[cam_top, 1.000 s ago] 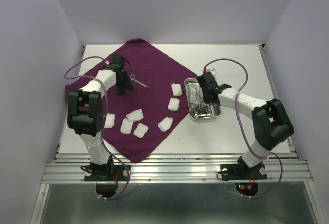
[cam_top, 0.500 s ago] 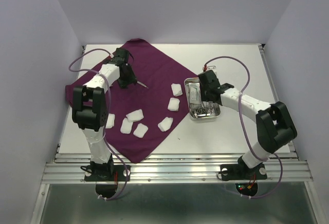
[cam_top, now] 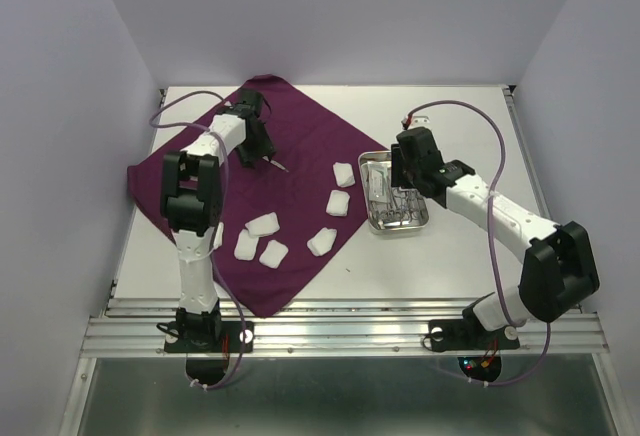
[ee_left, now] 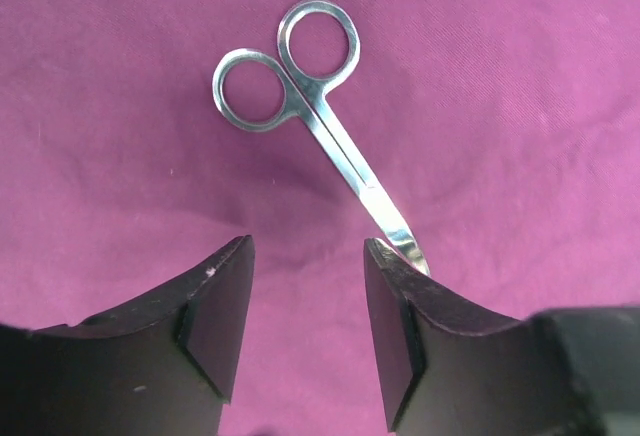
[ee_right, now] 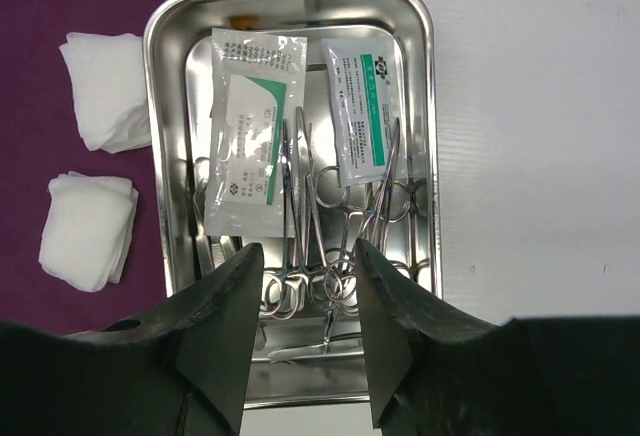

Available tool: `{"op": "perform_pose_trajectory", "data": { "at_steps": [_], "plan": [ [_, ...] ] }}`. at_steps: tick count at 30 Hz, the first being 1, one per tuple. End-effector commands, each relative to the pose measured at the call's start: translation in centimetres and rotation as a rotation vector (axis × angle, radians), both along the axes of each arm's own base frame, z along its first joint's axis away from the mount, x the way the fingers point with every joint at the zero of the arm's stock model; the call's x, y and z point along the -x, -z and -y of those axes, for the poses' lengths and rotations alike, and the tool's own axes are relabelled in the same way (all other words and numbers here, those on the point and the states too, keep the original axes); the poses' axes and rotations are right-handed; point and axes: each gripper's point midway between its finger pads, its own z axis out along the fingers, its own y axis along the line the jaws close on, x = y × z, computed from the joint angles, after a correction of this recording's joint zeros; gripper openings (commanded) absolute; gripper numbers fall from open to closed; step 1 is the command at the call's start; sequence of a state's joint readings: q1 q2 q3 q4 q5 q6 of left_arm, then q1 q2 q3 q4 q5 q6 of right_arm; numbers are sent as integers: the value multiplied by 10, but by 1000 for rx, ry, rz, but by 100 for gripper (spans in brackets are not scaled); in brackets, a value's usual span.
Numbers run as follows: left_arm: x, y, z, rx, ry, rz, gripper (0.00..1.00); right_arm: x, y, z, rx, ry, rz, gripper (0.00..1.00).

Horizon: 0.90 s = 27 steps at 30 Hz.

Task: Prepare the surgical pack
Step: Pick up the medical item from the surgical kit.

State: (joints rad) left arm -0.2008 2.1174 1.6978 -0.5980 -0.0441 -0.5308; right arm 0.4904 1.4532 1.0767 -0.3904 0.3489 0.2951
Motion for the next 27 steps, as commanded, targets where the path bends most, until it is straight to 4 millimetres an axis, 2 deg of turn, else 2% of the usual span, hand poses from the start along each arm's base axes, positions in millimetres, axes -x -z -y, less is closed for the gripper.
{"op": "perform_pose_trajectory", "data": {
  "at_steps": [1,6,13,19,20,24,27],
  "plan": [
    [-19,-14,7,-27,-58,25,57,2,-14,-3,-53,-3,25,47],
    [-32,-4,10,-72,-99,6,54,4,-10,-3,-52,-4,13,47],
    [-28,16,8,-106,-127,-34,50,7,-3,-3,-51,-3,-6,47],
    [-25,18,13,-107,-124,-30,44,8,-3,-2,-53,-1,-1,47],
    [-24,18,14,-109,-122,-33,42,8,-3,-2,-52,-2,-1,47],
    [-24,14,19,-114,-107,-22,23,9,-8,-1,-57,-1,10,47],
    [-24,2,25,-126,-91,6,18,10,-9,-1,-56,-5,13,47]
  ]
}}
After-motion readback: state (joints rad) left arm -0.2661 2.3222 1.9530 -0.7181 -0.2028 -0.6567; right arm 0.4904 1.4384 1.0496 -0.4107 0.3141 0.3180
